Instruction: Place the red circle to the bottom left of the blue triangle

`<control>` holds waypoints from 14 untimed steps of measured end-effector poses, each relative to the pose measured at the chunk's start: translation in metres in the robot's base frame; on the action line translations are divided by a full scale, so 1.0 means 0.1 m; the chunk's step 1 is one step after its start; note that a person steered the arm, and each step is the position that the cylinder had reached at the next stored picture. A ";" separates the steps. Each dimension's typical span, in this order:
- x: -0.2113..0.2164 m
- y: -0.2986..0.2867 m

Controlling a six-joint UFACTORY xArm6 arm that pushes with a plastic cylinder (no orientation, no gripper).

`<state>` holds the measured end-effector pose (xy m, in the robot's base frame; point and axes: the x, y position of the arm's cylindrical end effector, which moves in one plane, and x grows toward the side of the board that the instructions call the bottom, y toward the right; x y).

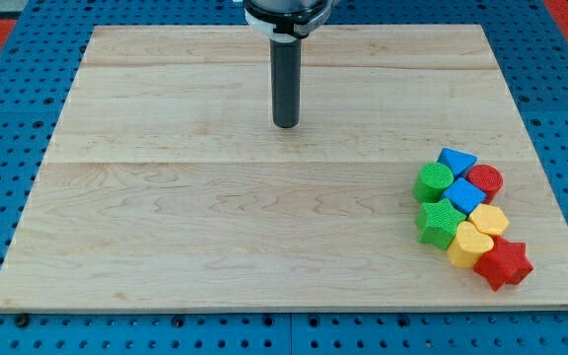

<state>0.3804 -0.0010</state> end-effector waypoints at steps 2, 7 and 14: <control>-0.04 0.52; 0.01 2.41; 0.92 2.62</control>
<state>0.4728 0.2610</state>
